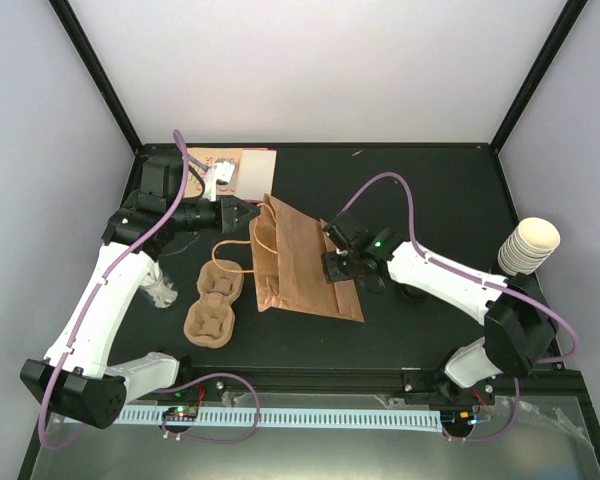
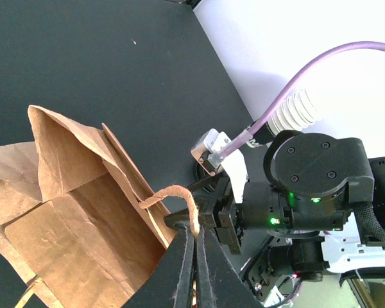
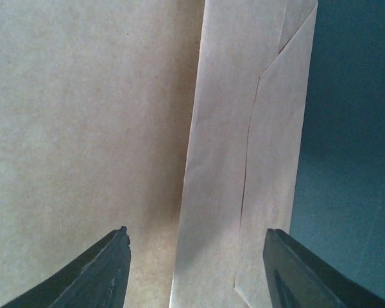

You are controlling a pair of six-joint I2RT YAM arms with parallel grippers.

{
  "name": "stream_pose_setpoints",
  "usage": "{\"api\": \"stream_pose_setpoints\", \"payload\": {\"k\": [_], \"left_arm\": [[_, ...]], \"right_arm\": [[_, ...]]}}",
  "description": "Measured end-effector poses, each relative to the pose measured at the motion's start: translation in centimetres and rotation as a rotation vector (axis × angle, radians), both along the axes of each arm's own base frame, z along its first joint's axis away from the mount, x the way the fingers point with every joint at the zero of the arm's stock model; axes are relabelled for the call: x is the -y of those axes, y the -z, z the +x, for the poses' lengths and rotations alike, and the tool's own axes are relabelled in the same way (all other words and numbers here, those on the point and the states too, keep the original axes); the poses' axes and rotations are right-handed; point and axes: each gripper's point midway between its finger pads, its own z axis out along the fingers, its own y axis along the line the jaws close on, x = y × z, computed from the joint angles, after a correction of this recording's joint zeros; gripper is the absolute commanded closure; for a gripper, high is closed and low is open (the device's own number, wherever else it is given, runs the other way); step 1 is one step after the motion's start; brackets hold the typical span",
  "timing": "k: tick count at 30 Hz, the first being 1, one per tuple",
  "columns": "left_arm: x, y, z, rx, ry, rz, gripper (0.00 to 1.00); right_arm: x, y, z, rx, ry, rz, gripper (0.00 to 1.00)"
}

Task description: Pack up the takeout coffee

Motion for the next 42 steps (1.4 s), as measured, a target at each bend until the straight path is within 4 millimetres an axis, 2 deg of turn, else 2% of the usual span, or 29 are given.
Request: {"api": "stream_pose_setpoints", "payload": {"k": [5,6,8,9,12,18,30,33,37,42], "left_arm": [[0.0,0.0,0.0,0.001,0.000,0.000,0.97],[0.0,0.0,0.0,0.001,0.000,0.001,0.97],[0.0,0.0,0.0,0.001,-0.001,0.001,0.97],[0.0,0.0,0.0,0.001,-0.001,0.001,0.97],[0.0,0.0,0.0,0.005,0.000,0.003,0.97],[-0.2,-0.1,0.0,0.019,-0.008,0.014,0.97],[-1.2,0.2,0.2,0.027,-0.052,0.054,0.98],[-1.9,0.5,0.5,0.026,-0.077,0.070,0.98],[-3.3,0.4,0.7,0.035,-0.124,0.090,0.98],[-4.5,0.1,0.6,0.051,-0.158,0.098,0.98]], "right_arm": [[0.1,0.6,0.2,-0.003,-0.010,-0.038,0.62],[0.2,0.8,0.2,-0.006,-0.009,-0.048,0.69],[0.4,0.9,0.3,-0.006,-0.013,-0.064,0.72],[0.4,0.9,0.3,-0.005,-0.012,-0.068,0.82],[0.6,0.7,0.4,0.004,-0.012,-0.079,0.95],[1.1,0.5,0.8,0.022,-0.009,-0.118,0.99],[2.8,-0.2,1.8,0.064,0.024,-0.165,0.99],[4.0,-0.7,2.4,0.070,0.063,-0.154,0.99],[6.8,-1.2,3.2,0.065,0.142,-0.111,0.99],[9.4,-0.4,3.3,0.016,0.220,0.021,0.99]]}}
